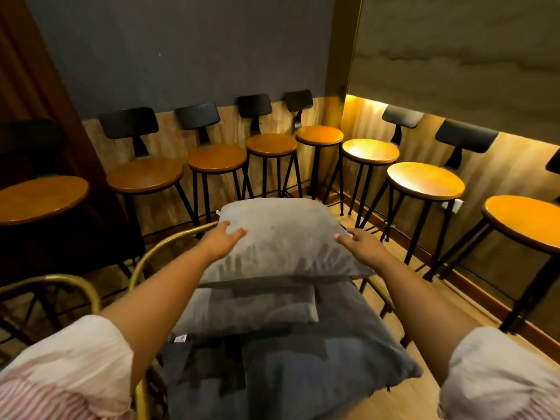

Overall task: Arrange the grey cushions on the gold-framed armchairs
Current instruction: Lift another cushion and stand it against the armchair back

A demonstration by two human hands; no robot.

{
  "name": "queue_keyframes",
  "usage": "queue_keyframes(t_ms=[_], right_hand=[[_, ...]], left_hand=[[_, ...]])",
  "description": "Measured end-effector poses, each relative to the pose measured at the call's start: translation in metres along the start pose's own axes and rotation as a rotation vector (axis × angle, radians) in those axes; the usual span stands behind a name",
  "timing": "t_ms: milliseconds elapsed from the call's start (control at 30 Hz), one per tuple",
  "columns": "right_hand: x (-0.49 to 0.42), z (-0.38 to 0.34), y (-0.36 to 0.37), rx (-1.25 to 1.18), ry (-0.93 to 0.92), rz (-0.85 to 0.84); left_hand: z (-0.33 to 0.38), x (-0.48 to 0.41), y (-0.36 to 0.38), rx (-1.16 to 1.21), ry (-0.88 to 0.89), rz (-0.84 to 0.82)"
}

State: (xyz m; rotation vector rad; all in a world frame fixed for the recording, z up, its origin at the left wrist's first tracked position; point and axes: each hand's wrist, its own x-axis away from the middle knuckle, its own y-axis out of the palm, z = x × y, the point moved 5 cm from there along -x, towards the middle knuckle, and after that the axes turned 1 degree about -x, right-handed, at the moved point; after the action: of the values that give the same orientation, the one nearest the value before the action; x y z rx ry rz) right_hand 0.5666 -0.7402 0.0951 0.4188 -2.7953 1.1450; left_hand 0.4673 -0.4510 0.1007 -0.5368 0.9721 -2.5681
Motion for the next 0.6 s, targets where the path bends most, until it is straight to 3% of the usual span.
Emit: queue_keyframes(t_ms=[300, 600], right_hand=[[-0.172, 0.008, 0.018, -0.086, 0.151, -0.042], [-0.267, 0.062, 0.068, -0.407, 0.417, -0.218]], left_hand=[[-0.014, -0.169, 0.019, 0.192, -0.184, 0.006], [-0.082, -0.237, 0.043, 0.499, -0.483, 0.045]])
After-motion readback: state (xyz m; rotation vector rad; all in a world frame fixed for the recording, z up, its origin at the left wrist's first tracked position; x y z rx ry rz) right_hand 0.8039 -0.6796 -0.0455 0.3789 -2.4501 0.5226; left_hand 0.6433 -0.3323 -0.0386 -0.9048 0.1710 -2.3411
